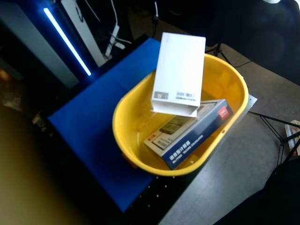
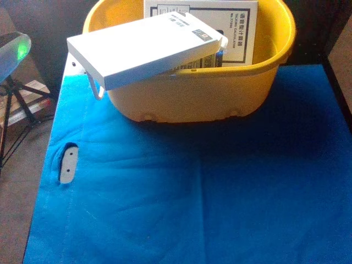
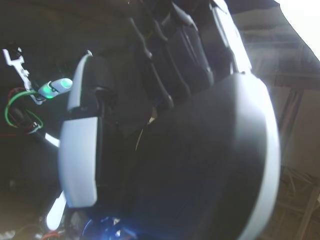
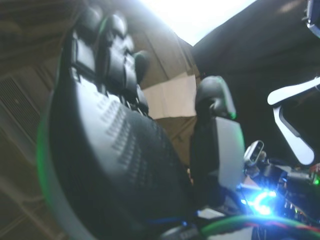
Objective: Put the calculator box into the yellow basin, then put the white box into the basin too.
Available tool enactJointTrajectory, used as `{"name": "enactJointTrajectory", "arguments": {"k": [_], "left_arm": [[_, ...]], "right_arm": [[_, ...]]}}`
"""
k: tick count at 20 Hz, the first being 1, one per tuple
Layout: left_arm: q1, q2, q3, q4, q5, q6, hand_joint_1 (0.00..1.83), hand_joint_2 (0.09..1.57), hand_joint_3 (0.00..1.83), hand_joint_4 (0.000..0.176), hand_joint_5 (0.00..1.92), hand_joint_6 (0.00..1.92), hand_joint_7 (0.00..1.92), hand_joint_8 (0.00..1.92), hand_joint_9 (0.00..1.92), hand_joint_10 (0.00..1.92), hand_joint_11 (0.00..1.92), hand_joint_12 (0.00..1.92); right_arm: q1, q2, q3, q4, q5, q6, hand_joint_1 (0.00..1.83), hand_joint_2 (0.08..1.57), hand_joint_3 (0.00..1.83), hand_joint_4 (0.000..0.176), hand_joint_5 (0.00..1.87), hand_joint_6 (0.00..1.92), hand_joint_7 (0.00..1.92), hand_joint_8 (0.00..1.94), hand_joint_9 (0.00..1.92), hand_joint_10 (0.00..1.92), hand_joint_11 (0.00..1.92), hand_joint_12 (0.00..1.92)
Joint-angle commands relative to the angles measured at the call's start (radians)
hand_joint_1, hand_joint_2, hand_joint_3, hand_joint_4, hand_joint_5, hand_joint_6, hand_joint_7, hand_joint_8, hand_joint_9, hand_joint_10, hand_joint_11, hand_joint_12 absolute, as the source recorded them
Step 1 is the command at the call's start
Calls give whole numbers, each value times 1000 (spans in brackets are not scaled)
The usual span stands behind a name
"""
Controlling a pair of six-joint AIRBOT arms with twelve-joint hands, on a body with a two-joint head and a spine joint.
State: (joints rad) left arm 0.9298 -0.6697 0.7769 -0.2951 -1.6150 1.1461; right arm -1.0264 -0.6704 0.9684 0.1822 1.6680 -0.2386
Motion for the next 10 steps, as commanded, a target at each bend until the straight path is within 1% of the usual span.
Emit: {"name": "enactJointTrajectory", "arguments": {"k": [1, 2, 3, 4, 5, 6, 7, 8, 9, 10], "left_arm": [[-5, 5, 7, 3, -117, -5, 732, 1333, 0, 0, 742, 5, 804, 0, 749, 275, 462, 1337], [-5, 5, 8, 4, -117, -5, 732, 1333, 0, 0, 742, 5, 804, 0, 749, 274, 462, 1337], [-4, 5, 9, 6, -117, -5, 732, 1333, 0, 0, 742, 4, 804, 0, 749, 274, 462, 1337], [-4, 5, 10, 6, -117, -5, 732, 1333, 0, 0, 742, 4, 804, 0, 749, 274, 462, 1337], [-4, 5, 12, 7, -117, -5, 732, 1333, 0, 0, 742, 4, 804, 0, 749, 274, 462, 1337], [-4, 5, 12, 8, -117, -5, 732, 1333, 0, 0, 742, 4, 804, 0, 749, 273, 462, 1337], [-3, 5, 13, 8, -117, -5, 732, 1333, 0, 0, 742, 4, 804, 0, 750, 273, 462, 1337], [-3, 5, 13, 8, -117, -5, 732, 1333, 0, 0, 742, 4, 804, 0, 750, 273, 462, 1337], [-3, 3, 13, 8, -117, -5, 732, 1333, 0, 0, 742, 4, 804, 0, 750, 273, 462, 1337], [-3, 2, 14, 8, -117, -5, 732, 1333, 0, 0, 742, 4, 804, 0, 750, 272, 462, 1337]], "right_arm": [[3, 19, 1, 33, 93, 7, 701, 1289, 0, 0, 70, 899, 212, 546, 248, 880, 31, 1502], [-3, 28, -2, 33, 93, 7, 654, 1275, 0, 0, 270, 438, 520, 218, 480, 570, 133, 1325], [-8, 33, -2, 33, 93, 7, 748, 1221, 0, 0, 300, 85, 454, 40, 496, 446, 163, 1310], [-11, 37, -3, 32, 93, 7, 636, 1171, 0, 9, 209, 19, 391, 7, 446, 531, 235, 1410], [-15, 42, -5, 31, 93, 7, 496, 1177, 0, 0, 272, 9, 406, 2, 499, 284, 154, 1306], [-17, 44, -6, 32, 93, 7, 415, 1180, 1, 0, 288, 10, 414, 3, 559, 265, 227, 1334], [-19, 46, -7, 32, 93, 7, 452, 1185, 0, 0, 291, 5, 456, 10, 576, 283, 256, 1394], [-20, 47, -8, 32, 93, 7, 422, 1200, 2, 0, 375, 61, 404, 2, 392, 469, 146, 1566], [-22, 47, -9, 32, 93, 7, 463, 1208, 0, 12, 479, 108, 459, 15, 282, 707, 122, 1640], [-23, 48, -9, 32, 93, 7, 461, 1297, 0, 50, 269, 10, 265, 0, 178, 436, 4, 1423]]}}
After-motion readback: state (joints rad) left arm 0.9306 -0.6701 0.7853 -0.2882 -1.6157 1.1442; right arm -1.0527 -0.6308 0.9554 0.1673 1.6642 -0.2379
